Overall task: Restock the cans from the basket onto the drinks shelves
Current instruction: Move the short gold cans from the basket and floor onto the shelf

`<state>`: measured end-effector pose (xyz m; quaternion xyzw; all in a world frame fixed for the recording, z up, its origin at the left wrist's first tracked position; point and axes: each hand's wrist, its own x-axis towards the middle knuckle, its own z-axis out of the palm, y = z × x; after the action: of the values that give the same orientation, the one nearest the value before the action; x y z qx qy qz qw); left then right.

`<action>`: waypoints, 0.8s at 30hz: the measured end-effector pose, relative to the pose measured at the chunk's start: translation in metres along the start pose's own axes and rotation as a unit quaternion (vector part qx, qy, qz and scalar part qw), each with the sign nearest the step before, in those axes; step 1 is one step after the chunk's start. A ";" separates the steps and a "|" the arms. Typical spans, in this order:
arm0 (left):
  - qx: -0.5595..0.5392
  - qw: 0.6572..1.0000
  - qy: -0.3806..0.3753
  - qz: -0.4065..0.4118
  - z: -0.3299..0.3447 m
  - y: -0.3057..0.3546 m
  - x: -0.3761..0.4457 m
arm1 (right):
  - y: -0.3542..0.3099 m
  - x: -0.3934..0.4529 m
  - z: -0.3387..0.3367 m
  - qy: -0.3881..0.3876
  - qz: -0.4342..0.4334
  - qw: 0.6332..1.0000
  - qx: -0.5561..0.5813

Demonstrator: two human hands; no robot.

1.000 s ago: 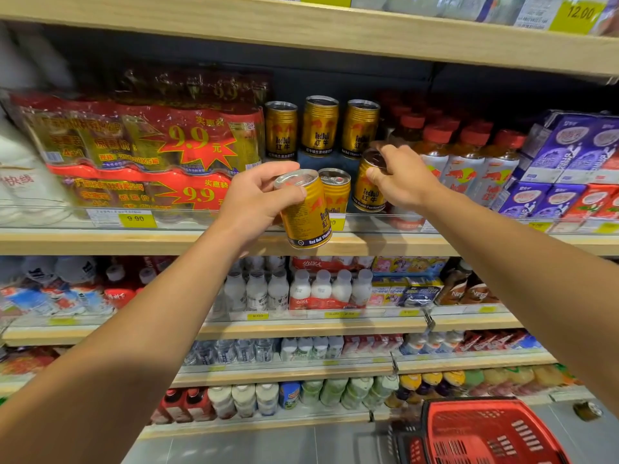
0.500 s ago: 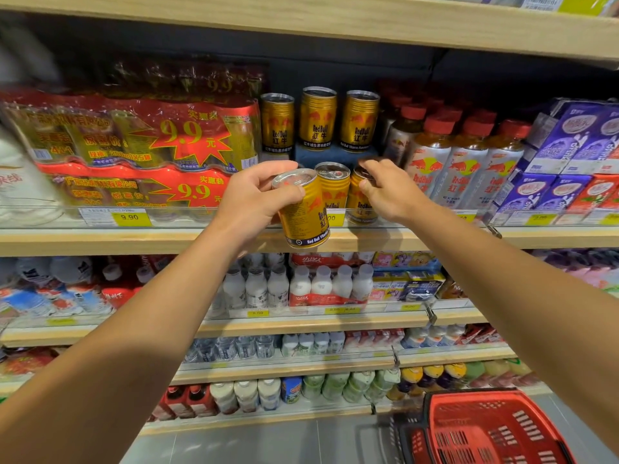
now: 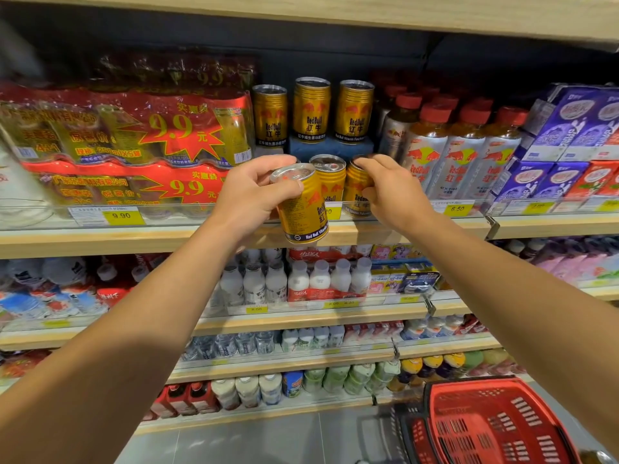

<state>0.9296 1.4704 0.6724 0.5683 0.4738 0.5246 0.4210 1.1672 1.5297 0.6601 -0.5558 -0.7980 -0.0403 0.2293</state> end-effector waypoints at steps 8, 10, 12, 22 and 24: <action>0.005 1.000 0.004 0.002 -0.003 0.001 0.001 | 0.000 -0.002 0.002 0.016 0.015 1.000 -0.007; 0.007 1.000 0.003 0.003 -0.003 0.002 0.001 | 0.000 -0.002 0.001 0.015 0.016 1.000 -0.010; 0.009 1.000 0.002 0.002 -0.002 0.003 0.001 | 0.000 -0.003 0.000 0.006 0.017 1.000 -0.023; 0.011 0.999 -0.007 0.043 0.009 0.030 0.012 | 0.003 -0.011 -0.027 0.037 0.008 0.997 -0.065; 0.011 0.999 -0.008 0.052 0.016 0.039 0.017 | 0.005 -0.015 -0.038 0.074 0.004 0.996 -0.054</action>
<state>0.9498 1.4799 0.7128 0.6014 0.4459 0.5356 0.3906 1.1884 1.5068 0.6869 -0.5658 -0.7734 -0.1234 0.2579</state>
